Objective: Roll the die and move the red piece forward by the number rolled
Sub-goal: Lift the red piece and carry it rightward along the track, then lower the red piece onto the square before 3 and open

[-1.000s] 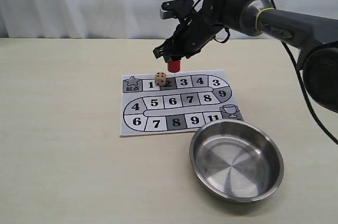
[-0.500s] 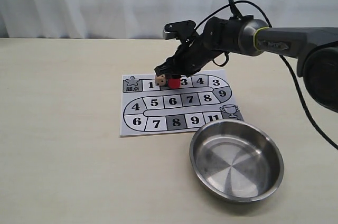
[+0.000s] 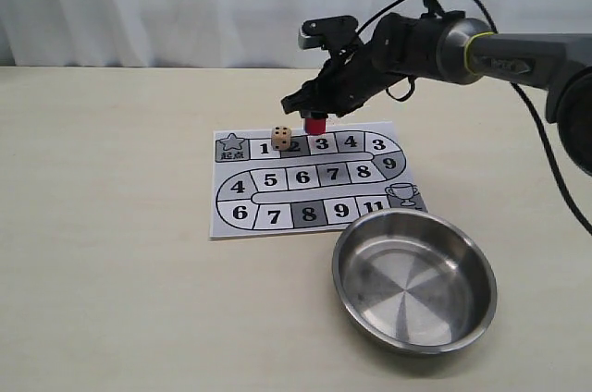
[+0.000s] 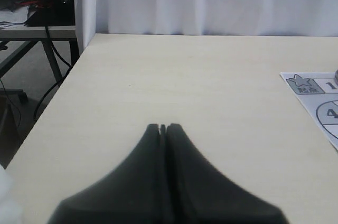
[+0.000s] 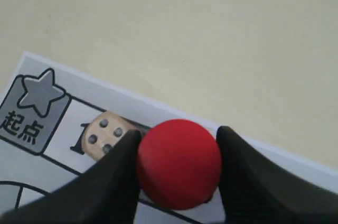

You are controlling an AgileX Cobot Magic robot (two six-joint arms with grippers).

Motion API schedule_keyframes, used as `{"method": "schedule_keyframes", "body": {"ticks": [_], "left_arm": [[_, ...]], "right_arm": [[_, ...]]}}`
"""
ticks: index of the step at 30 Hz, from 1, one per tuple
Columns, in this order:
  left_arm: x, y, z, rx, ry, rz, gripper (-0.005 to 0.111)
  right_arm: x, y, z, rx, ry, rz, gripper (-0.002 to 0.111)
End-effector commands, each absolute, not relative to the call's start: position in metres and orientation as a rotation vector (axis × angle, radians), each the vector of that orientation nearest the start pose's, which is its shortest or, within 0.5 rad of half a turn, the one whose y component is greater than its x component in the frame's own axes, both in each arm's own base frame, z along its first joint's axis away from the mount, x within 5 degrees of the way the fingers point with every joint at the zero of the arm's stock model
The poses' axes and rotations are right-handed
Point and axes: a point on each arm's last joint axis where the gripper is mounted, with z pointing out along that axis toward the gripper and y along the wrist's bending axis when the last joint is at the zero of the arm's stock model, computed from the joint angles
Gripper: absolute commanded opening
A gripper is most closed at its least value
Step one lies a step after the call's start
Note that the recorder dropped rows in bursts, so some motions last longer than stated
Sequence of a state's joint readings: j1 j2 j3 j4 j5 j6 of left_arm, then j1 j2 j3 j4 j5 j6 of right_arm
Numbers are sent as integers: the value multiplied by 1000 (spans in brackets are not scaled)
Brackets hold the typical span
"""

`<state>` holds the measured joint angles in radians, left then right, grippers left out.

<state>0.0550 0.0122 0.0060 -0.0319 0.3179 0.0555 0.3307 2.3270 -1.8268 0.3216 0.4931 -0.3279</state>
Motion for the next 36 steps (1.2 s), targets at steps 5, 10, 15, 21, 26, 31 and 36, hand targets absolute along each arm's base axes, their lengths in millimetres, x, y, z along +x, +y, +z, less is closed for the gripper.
{"method": "schedule_keyframes", "body": {"ticks": [5, 10, 15, 21, 26, 31, 36], "left_arm": [[55, 2, 185, -12, 1801, 44, 0], [55, 2, 185, -12, 1801, 44, 0], [55, 2, 185, -12, 1801, 44, 0], [55, 2, 185, -12, 1801, 44, 0], [55, 2, 185, -12, 1801, 44, 0], [55, 2, 185, -12, 1801, 44, 0], [55, 2, 185, -12, 1801, 44, 0]], "right_arm": [[491, 164, 149, -474, 2428, 303, 4], [486, 173, 112, -539, 2509, 329, 4], [484, 177, 110, -555, 2521, 344, 4], [485, 175, 117, -561, 2500, 327, 4], [487, 169, 146, -591, 2425, 267, 4], [490, 152, 166, -489, 2426, 279, 4], [491, 146, 148, -480, 2443, 248, 4]]}}
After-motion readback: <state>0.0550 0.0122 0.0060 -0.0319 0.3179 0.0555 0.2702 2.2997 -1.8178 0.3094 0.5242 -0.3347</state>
